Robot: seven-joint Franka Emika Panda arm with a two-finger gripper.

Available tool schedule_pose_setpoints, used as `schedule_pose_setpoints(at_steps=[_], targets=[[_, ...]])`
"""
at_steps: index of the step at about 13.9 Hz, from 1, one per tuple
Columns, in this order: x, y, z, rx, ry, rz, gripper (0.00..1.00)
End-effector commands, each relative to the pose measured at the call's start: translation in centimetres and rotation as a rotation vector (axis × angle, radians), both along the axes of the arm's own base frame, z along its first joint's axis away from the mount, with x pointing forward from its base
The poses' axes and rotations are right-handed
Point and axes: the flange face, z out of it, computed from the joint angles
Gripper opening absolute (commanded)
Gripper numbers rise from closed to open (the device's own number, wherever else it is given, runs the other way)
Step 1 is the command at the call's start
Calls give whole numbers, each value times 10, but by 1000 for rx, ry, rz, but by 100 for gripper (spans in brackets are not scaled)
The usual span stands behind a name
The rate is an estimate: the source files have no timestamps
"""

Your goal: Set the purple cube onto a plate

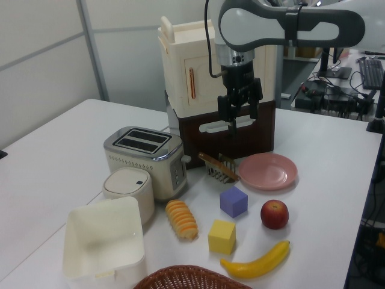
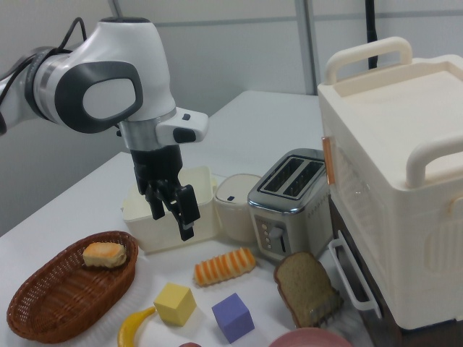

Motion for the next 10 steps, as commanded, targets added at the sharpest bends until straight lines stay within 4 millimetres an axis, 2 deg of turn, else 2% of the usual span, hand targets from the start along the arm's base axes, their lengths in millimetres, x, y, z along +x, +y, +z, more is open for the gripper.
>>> schedule_pose_setpoints(at_steps=[1, 3, 6, 8, 10], targets=[[7, -3, -8, 16, -31, -73, 100], [11, 0, -20, 3, -48, -76, 100], [20, -1, -57, -46, -109, -59, 100], [19, -3, -102, -95, -120, -33, 100], [18, -5, -137, -113, -133, -17, 100]])
